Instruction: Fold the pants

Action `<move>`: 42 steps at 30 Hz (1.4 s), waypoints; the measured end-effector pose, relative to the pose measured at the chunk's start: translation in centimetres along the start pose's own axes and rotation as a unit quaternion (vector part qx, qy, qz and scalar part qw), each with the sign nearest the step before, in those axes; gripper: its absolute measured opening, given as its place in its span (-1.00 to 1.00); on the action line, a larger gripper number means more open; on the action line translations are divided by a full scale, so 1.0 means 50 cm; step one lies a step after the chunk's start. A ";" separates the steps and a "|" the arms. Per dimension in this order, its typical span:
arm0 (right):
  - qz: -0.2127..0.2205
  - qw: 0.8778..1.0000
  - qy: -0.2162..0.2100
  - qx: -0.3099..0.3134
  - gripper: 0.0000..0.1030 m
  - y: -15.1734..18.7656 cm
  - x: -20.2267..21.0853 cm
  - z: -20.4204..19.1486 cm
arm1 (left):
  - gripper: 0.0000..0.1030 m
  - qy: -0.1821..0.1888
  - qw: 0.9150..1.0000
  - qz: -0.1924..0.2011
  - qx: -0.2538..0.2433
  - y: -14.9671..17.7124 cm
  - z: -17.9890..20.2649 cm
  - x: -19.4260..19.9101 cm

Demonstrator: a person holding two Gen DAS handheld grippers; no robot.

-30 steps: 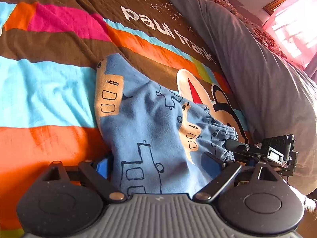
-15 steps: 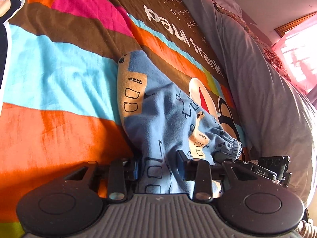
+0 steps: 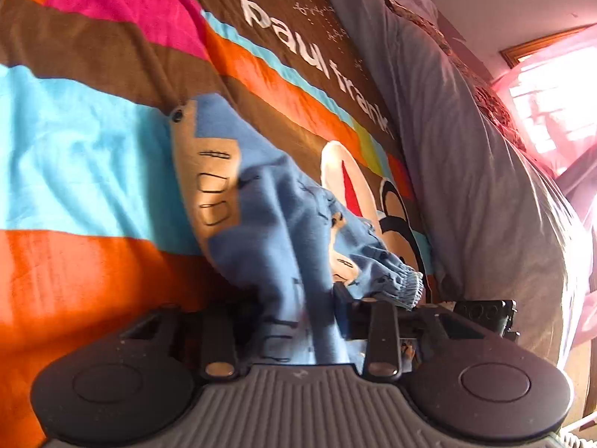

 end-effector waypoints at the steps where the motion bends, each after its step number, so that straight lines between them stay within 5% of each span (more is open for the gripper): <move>1: 0.001 1.000 -0.001 -0.001 -0.43 0.000 0.001 0.001 | -0.41 -0.002 1.000 0.003 0.003 0.002 -0.007 0.010; 12: 0.013 0.999 0.001 0.031 -0.49 -0.003 0.012 -0.031 | -0.77 -0.013 0.999 0.045 -0.025 0.019 0.003 0.068; 29: 0.032 0.997 -0.035 0.061 -0.60 -0.034 0.015 -0.124 | -0.79 -0.033 0.992 0.100 -0.068 0.011 0.059 0.171; 42: 0.051 0.995 -0.052 0.064 -0.60 -0.150 -0.088 -0.179 | -0.79 -0.066 0.986 0.127 -0.092 -0.128 0.067 0.175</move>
Point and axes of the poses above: each gripper's, at about its wrist camera, not at the fingertips, and x roughly against the way its jaws point, z to its right, y to its underside, the point moved 1 cm from there along -x, roughly the way its jaws point, and after that the axes turned 2 degrees about y, right-handed, at the moved point
